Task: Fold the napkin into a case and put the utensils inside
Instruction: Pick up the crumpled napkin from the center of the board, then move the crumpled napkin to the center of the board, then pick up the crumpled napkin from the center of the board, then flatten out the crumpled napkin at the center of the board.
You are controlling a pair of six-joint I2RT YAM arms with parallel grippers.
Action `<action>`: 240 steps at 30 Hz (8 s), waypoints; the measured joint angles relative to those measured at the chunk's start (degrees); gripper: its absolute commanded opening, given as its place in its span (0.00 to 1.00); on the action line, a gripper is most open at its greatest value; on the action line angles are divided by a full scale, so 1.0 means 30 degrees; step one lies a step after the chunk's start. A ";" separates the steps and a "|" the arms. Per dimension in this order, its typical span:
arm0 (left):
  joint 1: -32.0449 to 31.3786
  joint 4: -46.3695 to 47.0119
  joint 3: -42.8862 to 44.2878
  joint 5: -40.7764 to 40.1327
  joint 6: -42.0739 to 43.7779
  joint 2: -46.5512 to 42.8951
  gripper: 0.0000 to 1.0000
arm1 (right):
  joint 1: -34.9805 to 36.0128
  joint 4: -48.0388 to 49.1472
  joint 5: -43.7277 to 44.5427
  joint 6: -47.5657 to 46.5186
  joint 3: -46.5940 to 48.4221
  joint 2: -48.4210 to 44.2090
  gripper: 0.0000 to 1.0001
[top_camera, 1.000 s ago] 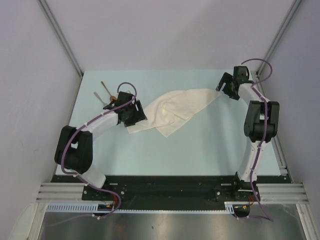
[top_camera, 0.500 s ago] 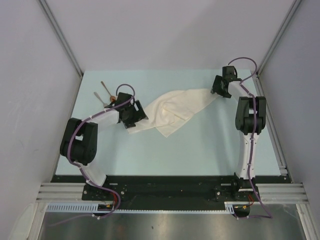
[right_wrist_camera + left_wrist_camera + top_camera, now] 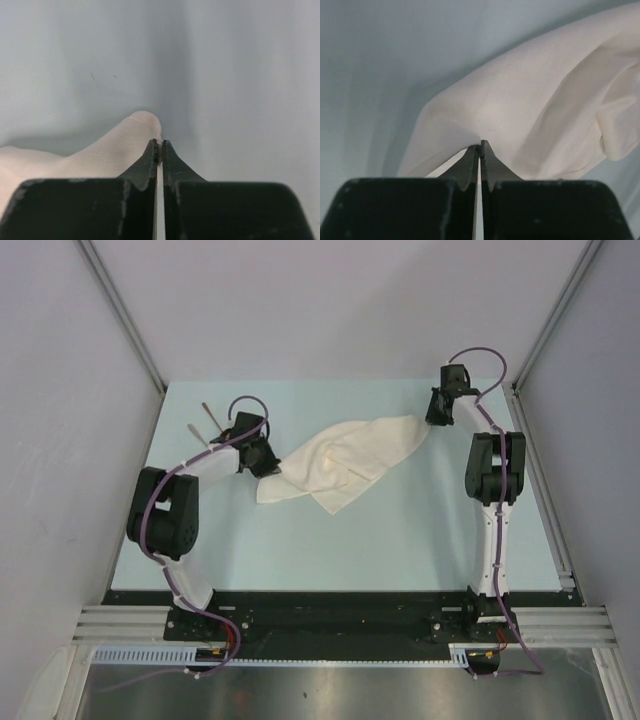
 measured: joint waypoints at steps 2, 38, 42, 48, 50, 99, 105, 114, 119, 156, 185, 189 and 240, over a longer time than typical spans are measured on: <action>0.0036 -0.0546 0.1093 -0.0823 0.0517 -0.0182 0.00 | -0.0102 -0.0219 -0.0226 0.0015 0.0248 -0.0211 0.00; 0.0226 -0.5304 0.0532 -0.3687 0.3213 -1.6691 0.00 | -0.2754 -0.4131 -0.1195 0.3468 -1.5001 -2.7853 0.00; 0.0226 -0.5450 0.0809 -0.2637 0.3373 -1.1839 0.05 | -0.2754 -0.2718 -0.2106 0.3949 -1.7609 -2.4968 0.00; -0.0350 -0.5938 0.1814 -0.3133 0.4503 -0.4014 0.64 | -0.2747 -0.0342 -0.2506 0.4568 -2.0786 -2.0735 0.28; -0.1086 -0.6280 0.1814 -0.4269 0.4867 -0.4073 0.65 | -0.2747 0.0211 -0.2375 0.4648 -2.1209 -1.9628 0.51; -0.9879 0.4488 -0.9275 -0.0991 -0.1566 -0.6156 0.27 | 1.0513 -0.0576 0.3162 0.8145 -2.4400 -2.4997 0.79; -0.9537 0.5326 -0.9224 -0.0889 -0.1858 -0.5362 0.29 | 1.0513 -0.0729 0.3162 0.8145 -2.4400 -2.5150 0.79; -0.9391 0.6091 -0.9224 -0.0809 -0.1858 -0.5151 0.24 | 1.0542 -0.1056 0.3213 0.8145 -2.4400 -2.5186 0.79; -0.9377 0.6229 -0.9224 -0.0845 -0.1865 -0.5195 0.22 | 1.0550 -0.1158 0.3271 0.8160 -2.4400 -2.5201 0.79; -0.9369 0.3453 -0.8692 0.0182 -0.0867 -0.8692 0.18 | -0.4102 0.2922 -0.2331 0.4663 -2.5332 -2.0924 0.85; -0.8925 0.4473 -0.8371 0.1180 -0.0852 -0.6739 0.01 | -0.5413 0.4371 -0.3490 0.4000 -2.5653 -1.9693 0.59; -0.8925 0.4466 -0.8510 0.1537 -0.0852 -0.6980 0.00 | -0.5421 0.5384 -0.4262 0.3963 -2.5653 -1.9081 0.43; -0.6353 0.4801 0.3621 -0.5304 0.7796 -1.2509 0.00 | -0.3490 0.0546 -0.3111 0.4160 -1.2706 -2.6316 0.02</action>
